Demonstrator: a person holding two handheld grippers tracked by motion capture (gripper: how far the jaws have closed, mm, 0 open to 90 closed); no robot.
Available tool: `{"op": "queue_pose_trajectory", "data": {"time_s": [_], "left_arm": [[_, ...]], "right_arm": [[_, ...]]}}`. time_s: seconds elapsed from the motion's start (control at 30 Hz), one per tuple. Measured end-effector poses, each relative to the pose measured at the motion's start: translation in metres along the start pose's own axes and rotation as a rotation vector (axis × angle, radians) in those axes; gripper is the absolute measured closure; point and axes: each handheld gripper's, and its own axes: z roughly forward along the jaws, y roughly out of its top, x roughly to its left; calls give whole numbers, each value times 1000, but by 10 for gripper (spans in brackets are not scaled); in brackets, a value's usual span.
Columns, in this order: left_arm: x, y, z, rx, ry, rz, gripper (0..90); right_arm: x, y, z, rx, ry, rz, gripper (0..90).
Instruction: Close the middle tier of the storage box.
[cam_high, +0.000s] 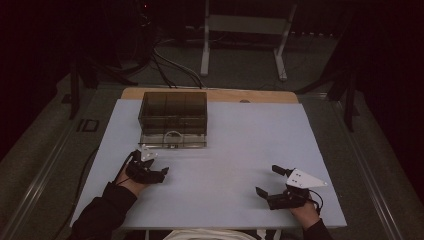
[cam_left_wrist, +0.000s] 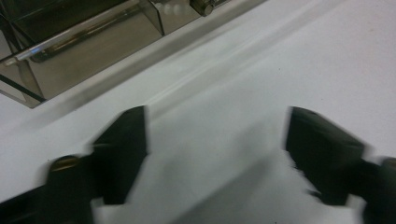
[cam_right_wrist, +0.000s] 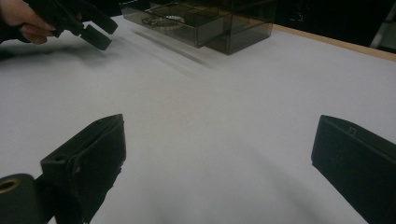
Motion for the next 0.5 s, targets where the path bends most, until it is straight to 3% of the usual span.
{"op": "queue_pose_trajectory", "data": {"time_s": [0.5], "left_arm": [[2,-1,0,2,-10,3,666]], "right_arm": [[0,0,0,1,-1,2,27]]}}
